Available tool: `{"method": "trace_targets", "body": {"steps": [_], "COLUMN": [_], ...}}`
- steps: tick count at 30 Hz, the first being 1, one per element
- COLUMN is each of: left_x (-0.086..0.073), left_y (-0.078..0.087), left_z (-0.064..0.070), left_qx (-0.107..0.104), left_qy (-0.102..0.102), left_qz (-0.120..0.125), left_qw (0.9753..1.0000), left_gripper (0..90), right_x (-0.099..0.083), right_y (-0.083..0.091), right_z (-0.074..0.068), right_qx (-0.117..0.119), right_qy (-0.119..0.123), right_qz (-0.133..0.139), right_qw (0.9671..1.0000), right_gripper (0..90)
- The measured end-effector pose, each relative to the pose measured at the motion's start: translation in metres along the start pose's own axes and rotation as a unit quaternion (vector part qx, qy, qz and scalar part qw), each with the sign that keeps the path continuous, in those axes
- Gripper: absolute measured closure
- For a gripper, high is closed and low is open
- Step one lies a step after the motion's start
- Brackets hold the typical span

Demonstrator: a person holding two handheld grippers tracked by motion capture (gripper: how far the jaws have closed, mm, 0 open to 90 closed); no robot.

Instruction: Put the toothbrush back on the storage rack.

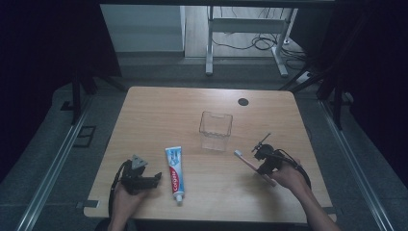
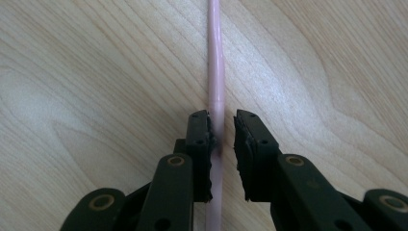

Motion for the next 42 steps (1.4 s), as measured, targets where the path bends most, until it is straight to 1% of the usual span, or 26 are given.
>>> {"method": "trace_targets", "body": {"steps": [2,4,5,7,8,10,16,21,23,26,27,30,31,34,36,37,38,39,41,42], "left_x": [0.000,0.000,0.000,0.000,0.000,0.000,0.000,0.000,0.000,0.000,0.000,0.000,0.000,0.000,0.000,0.000,0.000,0.000,0.000,0.000], "left_y": [0.000,0.000,0.000,0.000,0.000,0.000,0.000,0.000,0.000,0.000,0.000,0.000,0.000,0.000,0.000,0.000,0.000,0.000,0.000,0.000], "left_z": [0.000,0.000,0.000,0.000,0.000,0.000,0.000,0.000,0.000,0.000,0.000,0.000,0.000,0.000,0.000,0.000,0.000,0.000,0.000,0.000], "left_qx": [0.000,0.000,0.000,0.000,0.000,0.000,0.000,0.000,0.000,0.000,0.000,0.000,0.000,0.000,0.000,0.000,0.000,0.000,0.000,0.000], "left_qy": [0.000,0.000,0.000,0.000,0.000,0.000,0.000,0.000,0.000,0.000,0.000,0.000,0.000,0.000,0.000,0.000,0.000,0.000,0.000,0.000], "left_qz": [0.000,0.000,0.000,0.000,0.000,0.000,0.000,0.000,0.000,0.000,0.000,0.000,0.000,0.000,0.000,0.000,0.000,0.000,0.000,0.000], "left_qw": [1.0000,1.0000,1.0000,1.0000,1.0000,1.0000,1.0000,1.0000,1.0000,1.0000,1.0000,1.0000,1.0000,1.0000,1.0000,1.0000,1.0000,1.0000,1.0000,1.0000], "left_gripper": [14.7,14.7,14.7,14.7,14.7,14.7,14.7,14.7,14.7,14.7,14.7,14.7,14.7,14.7,14.7,14.7,14.7,14.7,14.7,14.7], "right_x": [0.003,0.005,0.007,0.008,0.011,0.013,0.017,0.019,0.018,0.017,0.016,0.014,0.013,0.011,0.009,0.009,0.007,0.007,0.005,0.003], "right_y": [-0.001,-0.002,-0.004,-0.005,-0.007,-0.009,-0.011,-0.011,-0.010,-0.009,-0.007,-0.005,-0.002,0.000,0.005,0.005,0.007,0.007,0.010,0.014], "right_z": [0.000,-0.001,-0.001,-0.001,-0.001,-0.001,-0.001,0.001,0.002,0.003,0.004,0.004,0.004,0.004,0.004,0.004,0.004,0.004,0.004,0.005], "right_qx": [-0.002,-0.004,-0.003,-0.003,-0.004,-0.005,-0.003,0.003,0.002,0.002,0.005,0.008,0.009,0.011,0.013,0.013,0.016,0.016,0.019,0.023], "right_qy": [0.002,0.003,0.003,0.003,0.003,0.003,0.001,-0.005,-0.003,-0.008,-0.011,-0.011,-0.014,-0.012,-0.012,-0.012,-0.012,-0.012,-0.016,-0.020], "right_qz": [-0.009,-0.010,-0.017,-0.020,-0.029,-0.033,-0.043,-0.050,-0.050,-0.045,-0.037,-0.033,-0.027,-0.020,-0.010,-0.010,-0.001,-0.001,0.008,0.017], "right_qw": [1.0000,0.9999,0.9998,0.9998,0.9996,0.9994,0.9991,0.9987,0.9987,0.9990,0.9992,0.9994,0.9995,0.9997,0.9998,0.9998,0.9998,0.9998,0.9997,0.9994], "right_gripper": [75.6,75.8,76.2,76.4,77.1,77.7,81.8,83.0,83.2,83.2,83.2,83.2,83.3,83.3,83.3,83.3,83.3,83.3,83.3,83.3]}}
Point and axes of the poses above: each handheld gripper's, and its own axes: y roughly backward along the jaws, x roughly out of its top, z roughly to its right, the point moved 2 cm from there along -y, roughly forward along the jaws, and after that the axes turned 7 degrees about x, right-handed, at the moved point
